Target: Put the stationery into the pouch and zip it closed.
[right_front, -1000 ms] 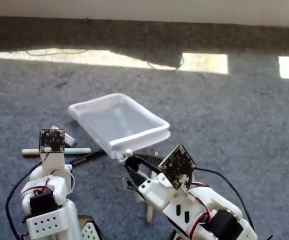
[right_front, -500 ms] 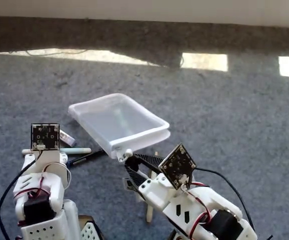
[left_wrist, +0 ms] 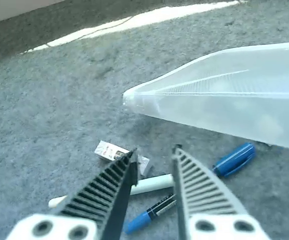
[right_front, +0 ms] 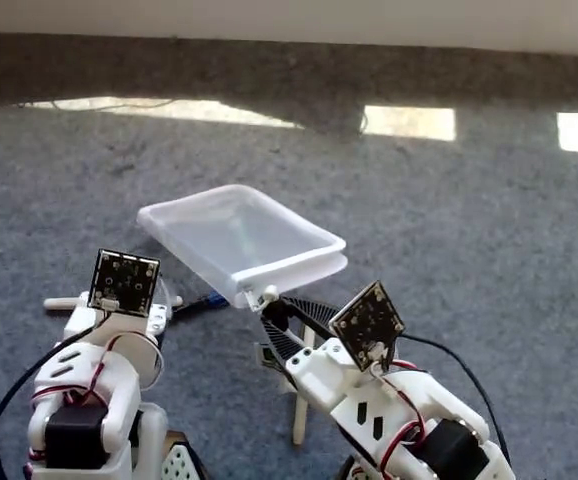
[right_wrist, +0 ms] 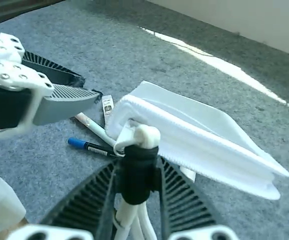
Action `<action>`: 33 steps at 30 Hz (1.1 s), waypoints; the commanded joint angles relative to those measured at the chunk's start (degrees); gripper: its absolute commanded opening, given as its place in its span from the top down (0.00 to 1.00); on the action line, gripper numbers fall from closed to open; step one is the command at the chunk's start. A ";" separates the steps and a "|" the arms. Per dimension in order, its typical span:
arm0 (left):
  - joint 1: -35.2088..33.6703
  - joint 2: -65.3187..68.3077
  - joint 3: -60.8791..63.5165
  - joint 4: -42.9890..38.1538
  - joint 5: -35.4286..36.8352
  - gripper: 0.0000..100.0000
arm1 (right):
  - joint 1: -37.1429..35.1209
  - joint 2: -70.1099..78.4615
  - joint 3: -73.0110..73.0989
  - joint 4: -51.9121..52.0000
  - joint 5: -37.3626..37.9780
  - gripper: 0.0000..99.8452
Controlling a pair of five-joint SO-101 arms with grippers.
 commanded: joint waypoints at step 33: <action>16.22 0.57 -10.95 7.65 9.49 0.61 | 1.01 0.22 -0.04 -3.47 0.18 0.99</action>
